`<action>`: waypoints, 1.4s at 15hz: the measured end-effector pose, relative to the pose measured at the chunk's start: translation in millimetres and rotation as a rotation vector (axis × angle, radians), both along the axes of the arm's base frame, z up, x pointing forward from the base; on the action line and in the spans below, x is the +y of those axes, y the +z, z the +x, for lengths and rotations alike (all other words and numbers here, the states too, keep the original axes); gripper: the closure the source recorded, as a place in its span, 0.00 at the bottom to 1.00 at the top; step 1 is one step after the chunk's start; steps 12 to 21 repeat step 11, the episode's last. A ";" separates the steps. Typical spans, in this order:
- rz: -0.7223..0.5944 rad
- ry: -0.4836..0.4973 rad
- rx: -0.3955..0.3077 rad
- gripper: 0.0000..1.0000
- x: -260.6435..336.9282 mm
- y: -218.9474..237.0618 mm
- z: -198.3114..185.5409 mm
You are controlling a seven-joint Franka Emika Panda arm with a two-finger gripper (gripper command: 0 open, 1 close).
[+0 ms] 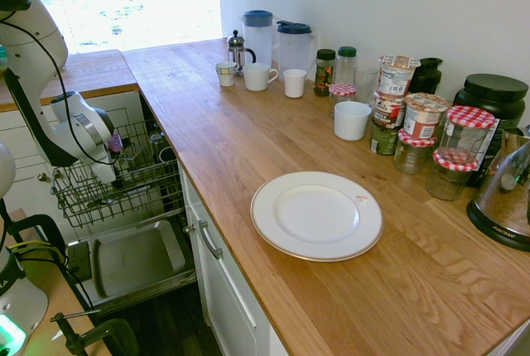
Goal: Put the spoon in the dishwasher
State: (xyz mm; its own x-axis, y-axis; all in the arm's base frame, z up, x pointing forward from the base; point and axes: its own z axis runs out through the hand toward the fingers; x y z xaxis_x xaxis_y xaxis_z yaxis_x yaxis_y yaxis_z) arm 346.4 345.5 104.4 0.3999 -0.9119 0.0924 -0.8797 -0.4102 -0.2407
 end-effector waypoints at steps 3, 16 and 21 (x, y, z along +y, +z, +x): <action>0.014 -0.001 -0.021 0.00 1.4 21.1 2.1; 0.006 0.008 -0.102 0.00 -16.3 145.6 -20.6; 0.006 0.008 -0.102 0.00 -16.3 145.6 -20.6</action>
